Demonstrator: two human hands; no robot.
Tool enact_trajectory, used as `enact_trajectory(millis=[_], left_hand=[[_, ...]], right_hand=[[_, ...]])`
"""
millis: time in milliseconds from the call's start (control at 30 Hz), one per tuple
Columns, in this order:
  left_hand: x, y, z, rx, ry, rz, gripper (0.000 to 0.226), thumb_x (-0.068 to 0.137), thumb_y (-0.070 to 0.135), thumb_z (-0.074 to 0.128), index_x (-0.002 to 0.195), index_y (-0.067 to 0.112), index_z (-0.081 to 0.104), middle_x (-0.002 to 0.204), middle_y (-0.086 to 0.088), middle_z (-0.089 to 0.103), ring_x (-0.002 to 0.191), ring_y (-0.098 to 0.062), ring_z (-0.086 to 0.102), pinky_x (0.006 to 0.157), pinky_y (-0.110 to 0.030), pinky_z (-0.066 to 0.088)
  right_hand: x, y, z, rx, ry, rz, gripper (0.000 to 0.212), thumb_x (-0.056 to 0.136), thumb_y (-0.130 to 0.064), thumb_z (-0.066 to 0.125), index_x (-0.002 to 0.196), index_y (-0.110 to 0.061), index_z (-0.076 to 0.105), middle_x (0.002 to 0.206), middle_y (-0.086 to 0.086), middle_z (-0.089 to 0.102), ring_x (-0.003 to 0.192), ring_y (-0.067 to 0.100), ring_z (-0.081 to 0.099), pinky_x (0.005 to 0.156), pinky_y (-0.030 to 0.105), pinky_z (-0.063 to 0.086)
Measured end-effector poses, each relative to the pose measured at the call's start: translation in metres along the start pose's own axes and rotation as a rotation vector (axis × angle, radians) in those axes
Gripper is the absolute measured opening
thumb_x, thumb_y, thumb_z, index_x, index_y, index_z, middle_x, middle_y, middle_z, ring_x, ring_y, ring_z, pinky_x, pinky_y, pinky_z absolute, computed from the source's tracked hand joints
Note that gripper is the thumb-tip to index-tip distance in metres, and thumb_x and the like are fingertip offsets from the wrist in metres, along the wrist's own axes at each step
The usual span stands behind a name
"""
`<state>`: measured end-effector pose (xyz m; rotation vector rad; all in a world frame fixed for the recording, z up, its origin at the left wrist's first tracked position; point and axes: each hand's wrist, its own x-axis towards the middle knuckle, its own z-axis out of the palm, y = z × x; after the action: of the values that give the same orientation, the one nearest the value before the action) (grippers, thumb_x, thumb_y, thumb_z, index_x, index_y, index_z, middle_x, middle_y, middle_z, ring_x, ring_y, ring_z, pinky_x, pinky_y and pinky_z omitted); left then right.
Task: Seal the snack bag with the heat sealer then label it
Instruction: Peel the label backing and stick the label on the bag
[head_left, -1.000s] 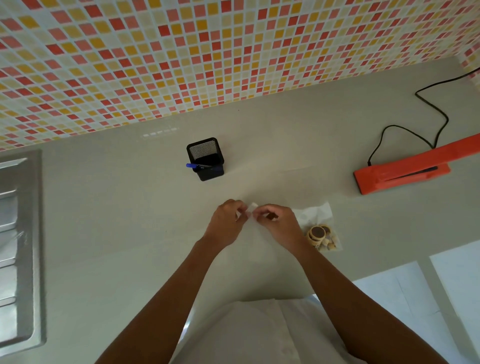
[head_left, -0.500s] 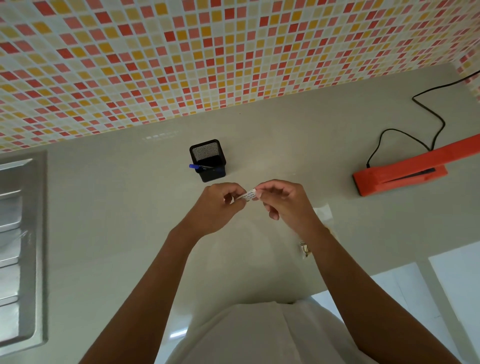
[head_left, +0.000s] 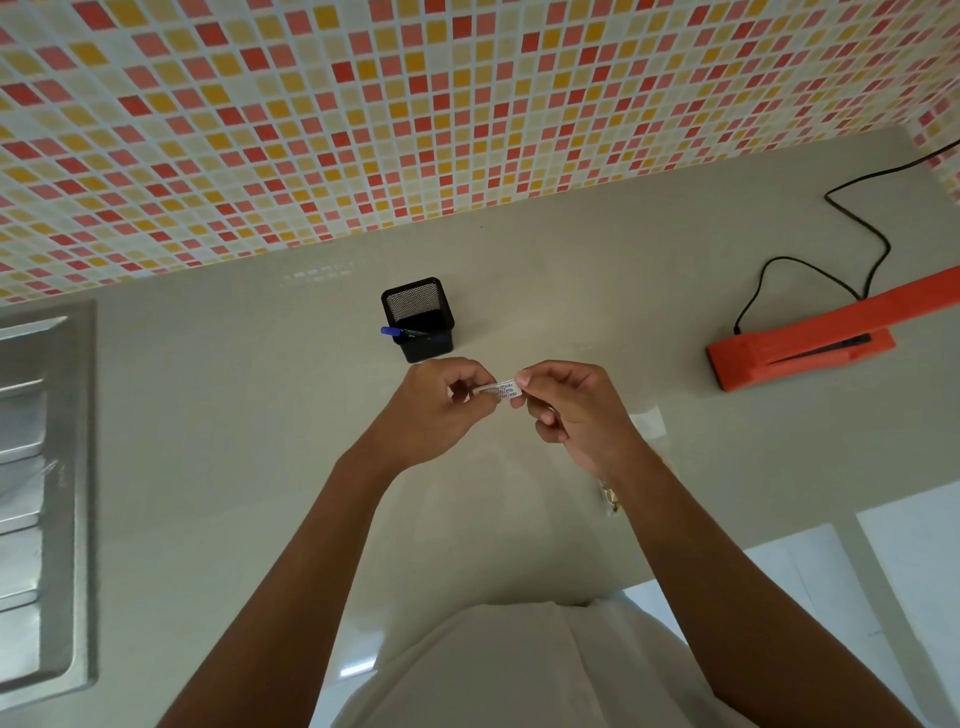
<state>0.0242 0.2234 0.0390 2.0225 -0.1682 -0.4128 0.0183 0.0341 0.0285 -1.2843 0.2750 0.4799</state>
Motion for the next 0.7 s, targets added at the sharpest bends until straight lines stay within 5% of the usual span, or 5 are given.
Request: enact_trajectory(millis=[233,700], left_hand=[[0.0015,0.0052,0.0006,-0.150,0.111,0.011,0.011,0.090,0.021,0.070,0.085,0.012,0.072,0.078,-0.002,0.067,0.068,-0.010,0.053,0.058,-0.010,0.037],[0.0040,0.0086,0.0043,-0.198,0.195,0.011,0.008,0.089,0.015,0.071,0.083,0.010,0.072,0.069,0.014,0.061,0.063,-0.001,0.049,0.056,-0.008,0.036]], right_hand=[[-0.0004,-0.0043,0.0022,0.037,0.012,-0.018,0.023,0.095,-0.006,0.060,0.077,-0.010,0.074,0.073,0.008,0.067,0.050,0.010,0.037,0.044,0.021,0.021],[0.0005,-0.0042,0.0020,0.059,-0.013,-0.011,0.014,0.094,-0.008,0.062,0.086,-0.008,0.074,0.083,0.008,0.070,0.054,0.011,0.040,0.044,0.018,0.024]])
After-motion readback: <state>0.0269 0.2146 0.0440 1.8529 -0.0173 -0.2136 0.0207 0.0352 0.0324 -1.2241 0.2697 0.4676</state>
